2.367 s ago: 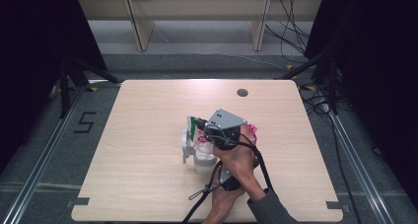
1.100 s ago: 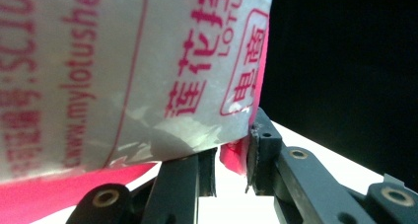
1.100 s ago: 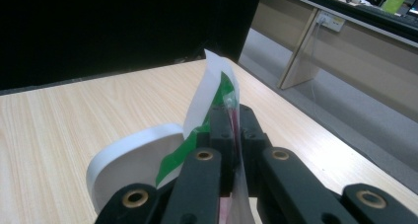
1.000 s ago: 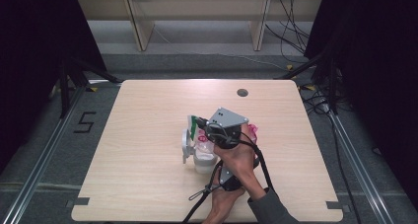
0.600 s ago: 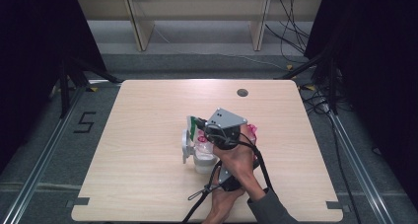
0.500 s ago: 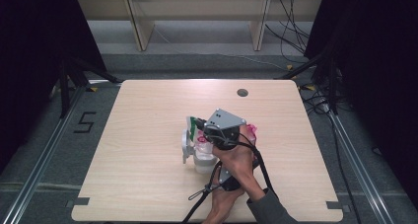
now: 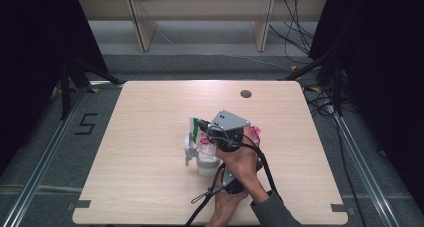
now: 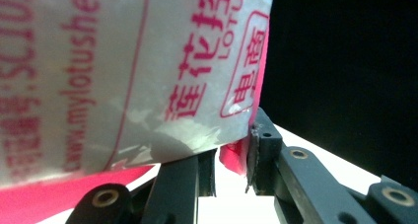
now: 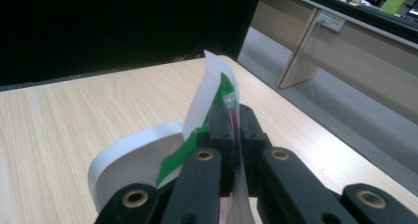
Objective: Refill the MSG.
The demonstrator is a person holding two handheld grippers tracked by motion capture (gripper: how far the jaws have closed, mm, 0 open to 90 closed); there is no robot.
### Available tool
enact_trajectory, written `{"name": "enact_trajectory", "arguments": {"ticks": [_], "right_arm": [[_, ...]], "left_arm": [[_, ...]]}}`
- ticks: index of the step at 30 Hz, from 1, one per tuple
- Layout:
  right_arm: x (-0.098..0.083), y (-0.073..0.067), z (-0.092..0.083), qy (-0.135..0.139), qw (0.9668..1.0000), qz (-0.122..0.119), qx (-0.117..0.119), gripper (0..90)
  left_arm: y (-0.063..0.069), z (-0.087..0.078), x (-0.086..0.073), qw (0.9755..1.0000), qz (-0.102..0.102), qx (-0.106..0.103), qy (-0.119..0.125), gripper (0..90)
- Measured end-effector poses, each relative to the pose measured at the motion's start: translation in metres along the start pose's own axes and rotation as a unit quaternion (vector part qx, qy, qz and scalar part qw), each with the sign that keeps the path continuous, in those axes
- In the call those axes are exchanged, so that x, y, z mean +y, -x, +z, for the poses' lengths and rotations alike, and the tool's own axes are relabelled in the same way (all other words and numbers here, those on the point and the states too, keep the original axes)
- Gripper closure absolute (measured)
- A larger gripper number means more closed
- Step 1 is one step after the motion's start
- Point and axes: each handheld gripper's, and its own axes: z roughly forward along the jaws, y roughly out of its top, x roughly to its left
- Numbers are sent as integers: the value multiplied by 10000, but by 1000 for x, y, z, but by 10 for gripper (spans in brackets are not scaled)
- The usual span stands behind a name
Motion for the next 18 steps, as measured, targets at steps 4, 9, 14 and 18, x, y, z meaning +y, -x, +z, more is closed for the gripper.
{"name": "enact_trajectory", "arguments": {"ticks": [4,9,14,18], "right_arm": [[0,0,0,2,10000,-3,-4,893],[0,0,0,33,10000,6,-32,893],[0,2,-2,29,10000,48,-1,893],[0,2,-2,53,10000,50,-39,894]], "left_arm": [[-1,1,-1,10000,6,69,-36,762],[-1,1,0,10000,-29,42,-28,761],[-2,2,-2,10000,-23,36,-89,762],[-3,2,-2,10000,-66,-5,-63,762]]}}
